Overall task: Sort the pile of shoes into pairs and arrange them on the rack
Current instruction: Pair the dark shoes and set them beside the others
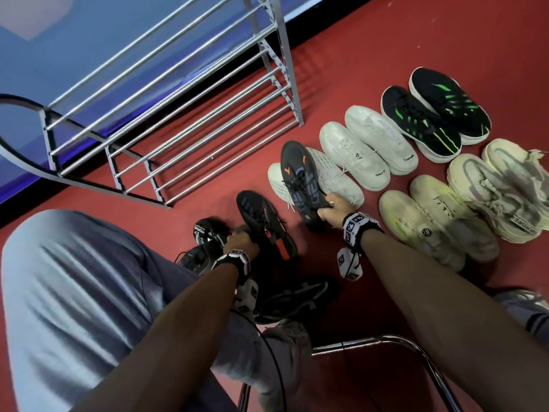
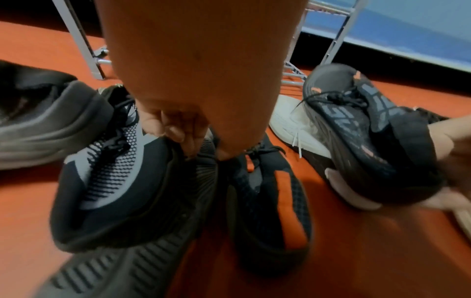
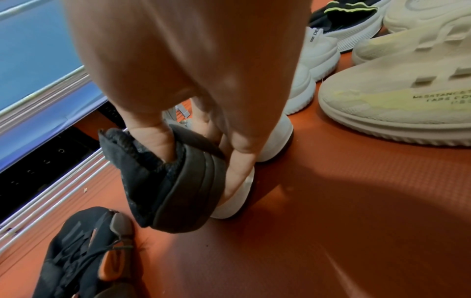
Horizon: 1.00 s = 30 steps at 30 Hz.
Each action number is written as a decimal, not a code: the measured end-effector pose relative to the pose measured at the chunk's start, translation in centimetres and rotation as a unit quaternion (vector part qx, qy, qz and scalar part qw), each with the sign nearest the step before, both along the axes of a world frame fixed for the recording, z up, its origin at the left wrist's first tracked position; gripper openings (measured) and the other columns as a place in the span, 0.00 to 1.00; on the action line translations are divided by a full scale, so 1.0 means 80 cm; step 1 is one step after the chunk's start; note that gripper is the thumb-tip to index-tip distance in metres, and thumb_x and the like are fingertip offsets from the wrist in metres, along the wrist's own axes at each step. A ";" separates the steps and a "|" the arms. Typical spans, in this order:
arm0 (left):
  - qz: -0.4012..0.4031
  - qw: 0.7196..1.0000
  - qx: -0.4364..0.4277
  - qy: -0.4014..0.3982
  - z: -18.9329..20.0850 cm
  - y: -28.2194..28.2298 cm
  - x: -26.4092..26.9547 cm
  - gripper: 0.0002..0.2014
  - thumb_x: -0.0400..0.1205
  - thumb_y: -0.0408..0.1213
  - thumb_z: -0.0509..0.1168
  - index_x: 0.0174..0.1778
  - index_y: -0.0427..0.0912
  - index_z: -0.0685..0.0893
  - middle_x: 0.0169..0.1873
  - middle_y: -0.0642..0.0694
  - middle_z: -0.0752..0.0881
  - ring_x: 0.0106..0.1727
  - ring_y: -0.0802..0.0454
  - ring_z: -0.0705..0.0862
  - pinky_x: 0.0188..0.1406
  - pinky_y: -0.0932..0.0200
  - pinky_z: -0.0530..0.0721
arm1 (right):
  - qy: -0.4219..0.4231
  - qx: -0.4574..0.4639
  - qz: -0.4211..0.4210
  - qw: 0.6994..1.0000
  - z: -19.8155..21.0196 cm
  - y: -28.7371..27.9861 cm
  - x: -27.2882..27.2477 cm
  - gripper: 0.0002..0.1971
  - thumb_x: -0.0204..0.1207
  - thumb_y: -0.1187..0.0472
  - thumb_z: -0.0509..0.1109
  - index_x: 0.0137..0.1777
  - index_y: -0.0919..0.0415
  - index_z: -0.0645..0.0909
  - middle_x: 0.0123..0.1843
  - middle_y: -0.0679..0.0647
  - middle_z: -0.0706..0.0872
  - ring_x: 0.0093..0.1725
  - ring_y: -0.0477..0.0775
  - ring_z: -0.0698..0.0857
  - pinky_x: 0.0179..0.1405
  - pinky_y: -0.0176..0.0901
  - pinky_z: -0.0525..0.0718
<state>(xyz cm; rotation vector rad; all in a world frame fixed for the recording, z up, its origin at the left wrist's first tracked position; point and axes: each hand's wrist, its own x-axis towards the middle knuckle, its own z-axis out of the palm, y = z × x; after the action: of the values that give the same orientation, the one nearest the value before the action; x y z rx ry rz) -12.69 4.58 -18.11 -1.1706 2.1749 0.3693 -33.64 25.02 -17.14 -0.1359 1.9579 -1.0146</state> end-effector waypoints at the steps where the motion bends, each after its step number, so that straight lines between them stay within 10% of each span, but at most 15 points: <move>1: 0.036 0.999 0.019 0.027 -0.011 -0.005 -0.001 0.33 0.73 0.53 0.61 0.71 0.38 0.79 0.65 0.32 0.84 0.64 0.29 0.83 0.64 0.44 0.84 | -0.005 0.003 0.004 1.000 0.001 -0.001 -0.001 0.13 0.62 0.63 0.70 0.47 0.55 0.79 0.35 0.51 0.83 0.33 0.51 0.81 0.32 0.38 0.77; 7: 0.223 0.968 0.072 0.093 -0.010 0.021 -0.024 0.39 0.78 0.56 0.74 0.75 0.30 0.71 0.68 0.36 0.82 0.69 0.37 0.82 0.65 0.53 0.80 | -0.007 0.008 -0.006 1.000 0.003 -0.002 -0.001 0.14 0.55 0.61 0.68 0.43 0.60 0.81 0.31 0.54 0.84 0.32 0.54 0.82 0.32 0.44 0.81; 14: 0.198 0.967 0.133 0.087 -0.086 0.004 0.006 0.49 0.62 0.69 0.76 0.72 0.40 0.74 0.61 0.39 0.86 0.58 0.38 0.87 0.56 0.47 0.88 | 0.002 0.010 -0.008 1.000 0.013 -0.003 0.001 0.08 0.63 0.68 0.70 0.42 0.59 0.80 0.29 0.50 0.80 0.30 0.51 0.79 0.29 0.38 0.76; 16: 0.168 0.972 0.146 0.078 -0.119 -0.008 0.021 0.57 0.46 0.82 0.74 0.64 0.45 0.81 0.56 0.41 0.90 0.48 0.43 0.91 0.42 0.43 0.92 | 0.011 0.010 -0.001 1.000 0.017 -0.002 0.003 0.08 0.67 0.68 0.70 0.45 0.60 0.81 0.32 0.51 0.82 0.31 0.49 0.79 0.28 0.37 0.75; 18: 0.132 0.968 0.202 0.066 -0.035 0.022 0.012 0.43 0.58 0.71 0.80 0.60 0.43 0.83 0.54 0.47 0.90 0.47 0.49 0.89 0.35 0.51 0.92 | 0.022 0.015 0.004 1.000 0.022 -0.003 0.005 0.09 0.68 0.67 0.70 0.48 0.59 0.82 0.36 0.53 0.85 0.33 0.50 0.81 0.31 0.37 0.77; 20: 0.033 0.963 0.267 -0.008 0.039 0.065 0.008 0.24 0.73 0.58 0.79 0.51 0.41 0.86 0.46 0.48 0.88 0.46 0.50 0.85 0.38 0.58 0.85 | 0.026 0.026 0.015 0.999 0.027 -0.003 0.007 0.11 0.68 0.67 0.70 0.50 0.56 0.81 0.40 0.52 0.87 0.38 0.52 0.83 0.37 0.38 0.78; 22: -0.074 0.954 0.284 -0.062 0.050 0.094 0.026 0.29 0.69 0.65 0.78 0.54 0.44 0.89 0.51 0.48 0.91 0.52 0.48 0.88 0.52 0.53 0.87 | 0.031 0.043 0.029 0.998 0.029 -0.002 0.008 0.14 0.68 0.67 0.70 0.54 0.56 0.81 0.46 0.54 0.88 0.46 0.55 0.85 0.43 0.40 0.80; 25: -0.145 0.964 0.211 -0.070 0.033 0.117 0.059 0.29 0.74 0.55 0.75 0.67 0.42 0.84 0.58 0.41 0.89 0.58 0.41 0.89 0.57 0.50 0.87 | 0.068 0.054 0.037 0.996 0.028 0.001 0.015 0.14 0.68 0.69 0.70 0.54 0.64 0.85 0.52 0.58 0.90 0.52 0.59 0.87 0.51 0.43 0.83; 28: -0.248 0.960 0.131 -0.002 0.062 0.139 0.066 0.11 0.82 0.33 0.63 0.57 0.33 0.84 0.47 0.32 0.88 0.46 0.32 0.90 0.38 0.45 0.87 | 0.095 0.057 0.034 0.993 0.038 0.001 0.031 0.14 0.71 0.71 0.71 0.56 0.67 0.85 0.56 0.60 0.88 0.58 0.61 0.85 0.57 0.42 0.80; 30: -0.304 0.950 0.073 0.008 0.071 0.136 0.059 0.11 0.85 0.35 0.60 0.59 0.37 0.85 0.54 0.35 0.89 0.54 0.33 0.89 0.46 0.45 0.86 | 0.089 0.055 0.036 0.994 0.047 -0.004 0.043 0.13 0.72 0.71 0.70 0.57 0.67 0.85 0.56 0.60 0.88 0.59 0.62 0.85 0.59 0.43 0.80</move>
<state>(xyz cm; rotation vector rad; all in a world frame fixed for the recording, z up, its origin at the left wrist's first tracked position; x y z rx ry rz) -7.97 15.47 -12.44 -0.3763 2.3417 0.2586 -30.23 24.73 -13.40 -0.2408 2.1500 -0.8706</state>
